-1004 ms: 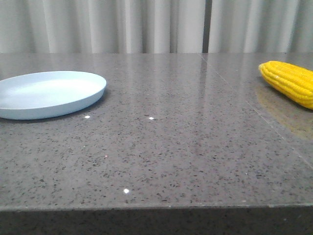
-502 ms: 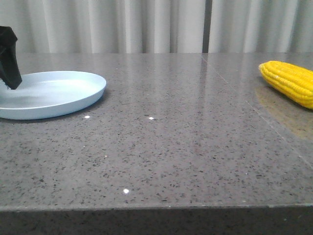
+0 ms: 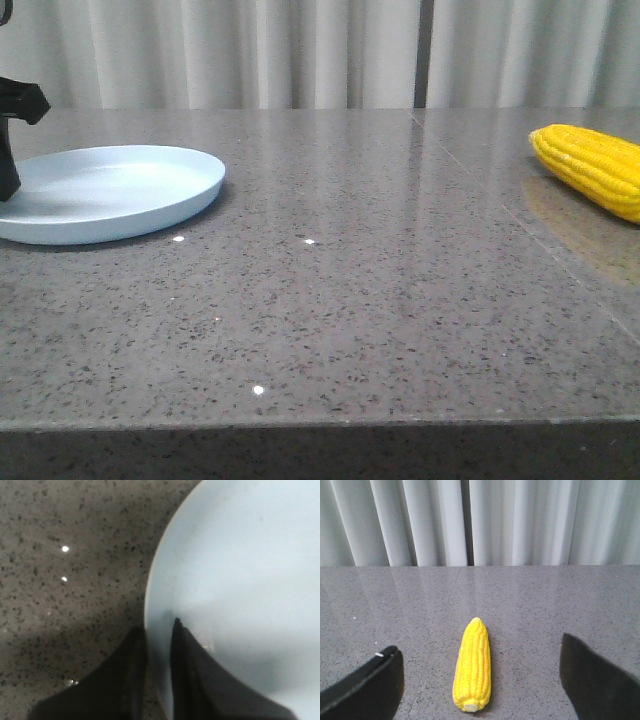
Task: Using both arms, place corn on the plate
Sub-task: 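Lower the left gripper to the rim of the pale blue plate, then push the plate with the left gripper toward the table centre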
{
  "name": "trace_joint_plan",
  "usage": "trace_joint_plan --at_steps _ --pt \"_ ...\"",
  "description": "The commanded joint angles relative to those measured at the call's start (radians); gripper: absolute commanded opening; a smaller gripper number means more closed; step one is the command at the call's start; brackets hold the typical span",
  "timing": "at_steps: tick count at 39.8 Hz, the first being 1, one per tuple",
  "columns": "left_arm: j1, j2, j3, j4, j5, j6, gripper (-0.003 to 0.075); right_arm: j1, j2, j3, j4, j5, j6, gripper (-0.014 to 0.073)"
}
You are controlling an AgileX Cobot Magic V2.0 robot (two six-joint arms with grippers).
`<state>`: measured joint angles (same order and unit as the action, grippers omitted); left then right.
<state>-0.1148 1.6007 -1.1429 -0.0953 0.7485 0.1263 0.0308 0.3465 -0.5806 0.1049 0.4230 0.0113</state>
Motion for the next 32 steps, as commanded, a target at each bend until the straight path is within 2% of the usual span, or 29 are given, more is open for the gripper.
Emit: trace_joint_plan --at_steps 1,9,15,25,32 --pt "-0.005 -0.029 -0.033 -0.017 -0.054 0.0 -0.002 -0.007 0.015 -0.035 -0.008 -0.075 -0.011 0.0652" --pt "-0.014 -0.056 -0.083 -0.139 -0.05 0.0 -0.002 -0.007 0.015 -0.035 -0.008 -0.075 -0.011 0.0652" --pt "-0.056 -0.076 -0.139 -0.27 -0.037 0.0 -0.002 -0.007 0.015 -0.035 -0.008 -0.075 -0.011 0.0652" --pt "-0.186 -0.042 -0.166 -0.346 -0.086 -0.003 -0.002 -0.007 0.015 -0.035 -0.008 -0.075 -0.011 0.0652" --pt "-0.23 0.023 -0.166 -0.389 -0.101 -0.003 -0.002 -0.007 0.015 -0.035 -0.008 -0.075 -0.011 0.0652"
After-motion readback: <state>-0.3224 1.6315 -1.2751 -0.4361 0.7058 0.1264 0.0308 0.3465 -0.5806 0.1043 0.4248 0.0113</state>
